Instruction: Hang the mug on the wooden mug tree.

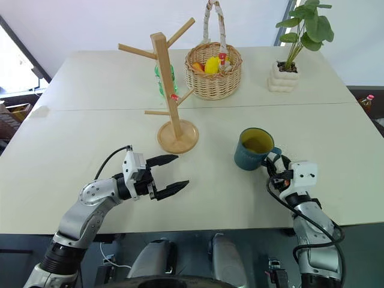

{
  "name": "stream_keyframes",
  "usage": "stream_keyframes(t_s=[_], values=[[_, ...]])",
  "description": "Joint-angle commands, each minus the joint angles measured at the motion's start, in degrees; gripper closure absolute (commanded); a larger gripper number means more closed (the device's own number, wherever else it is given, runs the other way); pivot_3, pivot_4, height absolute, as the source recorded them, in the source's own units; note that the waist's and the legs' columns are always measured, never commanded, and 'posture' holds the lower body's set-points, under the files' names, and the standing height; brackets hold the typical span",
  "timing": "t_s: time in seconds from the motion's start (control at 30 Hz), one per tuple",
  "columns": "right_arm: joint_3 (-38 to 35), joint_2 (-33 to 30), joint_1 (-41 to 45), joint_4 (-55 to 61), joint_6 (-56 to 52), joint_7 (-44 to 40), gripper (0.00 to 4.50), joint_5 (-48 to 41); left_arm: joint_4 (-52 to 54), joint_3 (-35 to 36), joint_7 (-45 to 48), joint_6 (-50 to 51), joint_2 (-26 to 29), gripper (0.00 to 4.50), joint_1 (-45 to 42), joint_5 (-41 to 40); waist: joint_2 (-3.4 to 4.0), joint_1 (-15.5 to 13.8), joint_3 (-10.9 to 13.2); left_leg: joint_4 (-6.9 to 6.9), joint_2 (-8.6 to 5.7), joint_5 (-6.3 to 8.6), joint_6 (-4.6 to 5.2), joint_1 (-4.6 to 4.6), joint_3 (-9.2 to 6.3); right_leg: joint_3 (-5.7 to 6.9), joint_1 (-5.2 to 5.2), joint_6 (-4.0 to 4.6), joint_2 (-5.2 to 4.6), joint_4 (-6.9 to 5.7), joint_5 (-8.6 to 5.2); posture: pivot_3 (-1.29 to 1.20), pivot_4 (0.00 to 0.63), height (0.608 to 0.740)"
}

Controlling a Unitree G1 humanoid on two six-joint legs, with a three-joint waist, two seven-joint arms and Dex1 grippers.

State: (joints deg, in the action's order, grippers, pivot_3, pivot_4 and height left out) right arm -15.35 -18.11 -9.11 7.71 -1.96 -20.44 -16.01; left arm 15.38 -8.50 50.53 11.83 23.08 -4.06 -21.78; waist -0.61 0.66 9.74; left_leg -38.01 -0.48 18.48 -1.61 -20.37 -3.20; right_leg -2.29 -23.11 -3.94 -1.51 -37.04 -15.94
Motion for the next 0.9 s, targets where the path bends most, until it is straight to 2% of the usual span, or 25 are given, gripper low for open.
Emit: stream_keyframes(t_s=[0.03,0.07,0.23,0.43,0.57,0.7,0.9], values=[[0.7,0.5,-0.2,2.3,1.1,-1.2,3.94,-1.0,1.7,0.2,-0.2,-1.2,0.3,0.0,0.4,0.1,0.0,0.0,0.0,0.0,0.0,0.0,0.0,0.0,0.0,0.0,0.0,0.0,0.0,0.0,0.0,0.0,0.15,0.74],[1.1,0.4,-0.3,2.8,1.2,-1.3,4.44,-0.6,1.7,0.3,-0.3,-1.3,0.4,0.0,0.6,0.1,0.0,0.1,0.0,0.0,0.0,0.0,0.0,0.0,0.0,0.0,0.0,0.0,0.0,0.0,0.0,0.0,0.15,0.74],[3.7,-1.8,0.1,5.9,0.6,-2.6,4.44,2.2,1.5,0.6,-0.5,-1.7,0.7,0.0,0.9,0.1,0.0,0.1,0.0,0.0,0.0,0.0,0.0,0.0,0.0,0.0,0.0,0.0,0.0,0.0,0.0,0.0,0.15,0.74],[11.9,-13.6,5.0,16.1,-2.0,-8.4,4.44,13.2,-0.5,2.8,-1.2,-3.4,1.8,0.0,2.0,0.4,0.02,0.2,0.0,-0.01,0.0,0.0,0.0,0.02,0.0,0.01,-0.02,0.0,0.02,-0.02,0.0,0.0,0.15,0.74],[17.9,-19.5,15.8,23.2,-7.4,-12.6,4.44,19.3,-2.8,5.7,-1.7,-5.1,3.2,0.0,2.5,0.7,0.01,0.2,0.0,-0.04,0.01,0.0,0.0,0.02,-0.04,0.05,-0.03,0.0,0.06,-0.02,0.0,0.0,0.15,0.74],[22.7,-20.5,22.9,27.0,-14.4,-12.9,4.44,26.1,-3.2,7.6,-2.6,-6.0,4.0,0.0,2.5,0.9,-0.05,-0.1,0.0,-0.03,0.01,0.0,0.0,-0.02,-0.16,0.15,-0.02,0.0,0.04,-0.02,0.0,0.0,0.15,0.74],[27.1,-17.3,32.1,30.0,-24.5,-15.3,4.44,26.5,-3.0,11.3,-4.6,-6.3,4.4,0.0,1.4,0.4,-0.11,0.0,0.1,-0.03,-0.06,0.0,0.0,-0.13,-0.12,0.17,-0.04,-0.01,-0.14,0.11,0.01,0.0,0.15,0.74]])
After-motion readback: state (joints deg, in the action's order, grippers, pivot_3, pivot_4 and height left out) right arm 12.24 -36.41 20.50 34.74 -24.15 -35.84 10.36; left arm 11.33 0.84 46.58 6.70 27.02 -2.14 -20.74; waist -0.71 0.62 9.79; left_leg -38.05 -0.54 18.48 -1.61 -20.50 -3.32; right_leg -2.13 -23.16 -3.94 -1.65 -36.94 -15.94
